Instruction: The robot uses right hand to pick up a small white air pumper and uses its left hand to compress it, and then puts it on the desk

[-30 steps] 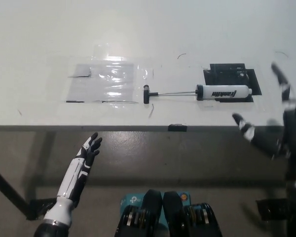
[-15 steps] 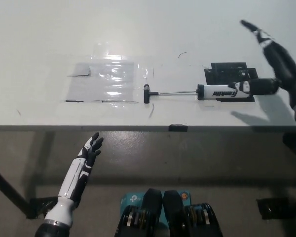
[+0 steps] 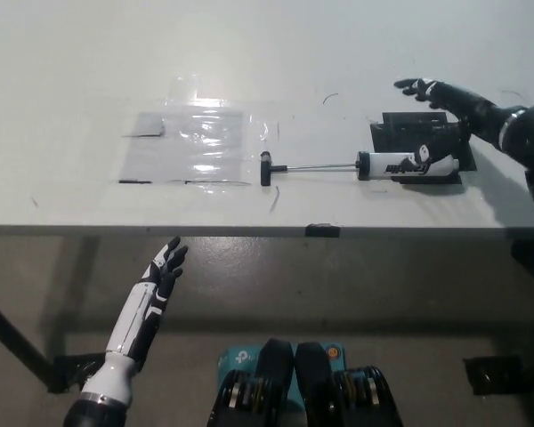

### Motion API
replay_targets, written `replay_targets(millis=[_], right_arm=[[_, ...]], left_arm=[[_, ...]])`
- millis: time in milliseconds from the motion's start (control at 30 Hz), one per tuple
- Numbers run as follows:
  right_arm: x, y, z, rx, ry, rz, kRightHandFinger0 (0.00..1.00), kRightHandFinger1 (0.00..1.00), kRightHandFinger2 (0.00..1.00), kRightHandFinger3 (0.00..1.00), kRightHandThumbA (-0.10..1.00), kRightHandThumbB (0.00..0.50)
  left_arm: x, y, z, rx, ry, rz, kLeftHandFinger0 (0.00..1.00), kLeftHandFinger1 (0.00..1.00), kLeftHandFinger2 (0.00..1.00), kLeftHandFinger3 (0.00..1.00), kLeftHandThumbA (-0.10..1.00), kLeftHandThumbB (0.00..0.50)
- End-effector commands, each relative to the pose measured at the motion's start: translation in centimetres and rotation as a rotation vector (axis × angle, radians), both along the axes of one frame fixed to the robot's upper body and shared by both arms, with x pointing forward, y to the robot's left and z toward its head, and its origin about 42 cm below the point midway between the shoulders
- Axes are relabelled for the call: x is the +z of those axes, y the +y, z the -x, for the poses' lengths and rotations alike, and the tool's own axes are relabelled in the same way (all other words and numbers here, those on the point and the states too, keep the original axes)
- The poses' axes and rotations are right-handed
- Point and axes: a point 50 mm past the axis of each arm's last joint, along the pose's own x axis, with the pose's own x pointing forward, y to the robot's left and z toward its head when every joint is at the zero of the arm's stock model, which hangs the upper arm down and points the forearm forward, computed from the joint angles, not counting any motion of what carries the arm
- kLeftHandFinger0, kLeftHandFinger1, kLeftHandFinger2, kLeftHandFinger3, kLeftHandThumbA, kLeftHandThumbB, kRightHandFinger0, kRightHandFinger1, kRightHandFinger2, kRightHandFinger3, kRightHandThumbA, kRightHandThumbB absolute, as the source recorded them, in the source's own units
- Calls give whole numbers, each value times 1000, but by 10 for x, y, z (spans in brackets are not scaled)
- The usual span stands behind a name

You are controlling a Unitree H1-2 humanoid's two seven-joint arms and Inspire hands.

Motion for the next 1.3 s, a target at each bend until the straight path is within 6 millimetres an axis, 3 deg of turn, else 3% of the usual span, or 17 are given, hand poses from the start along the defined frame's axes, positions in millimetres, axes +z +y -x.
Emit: replay_targets(millis=[0,100,433,733,900,1267], right_arm=[[31,11,-12,57,8,5,1000,1000,1000,1000,1000,428],[29,15,-16,51,32,-6,1000,1000,1000,1000,1000,414],[33,27,-24,63,50,50,1000,1000,1000,1000,1000,379],[35,46,-29,74,54,170,1000,1000,1000,1000,1000,407],[35,57,-30,88,69,222,1000,1000,1000,1000,1000,371],[33,56,-30,122,98,231,1000,1000,1000,1000,1000,348]], left_arm=[[11,-2,-6,-26,-57,-13,1000,1000,1000,1000,1000,184],[10,-2,-6,-19,-43,-35,1000,1000,1000,1000,1000,211],[13,-2,-8,-27,-52,-45,1000,1000,1000,1000,1000,199],[16,-2,-7,-28,-56,-72,1000,1000,1000,1000,1000,191],[16,-2,-6,-30,-45,-64,1000,1000,1000,1000,972,201],[22,2,-9,-27,-51,-54,1000,1000,1000,1000,886,230]])
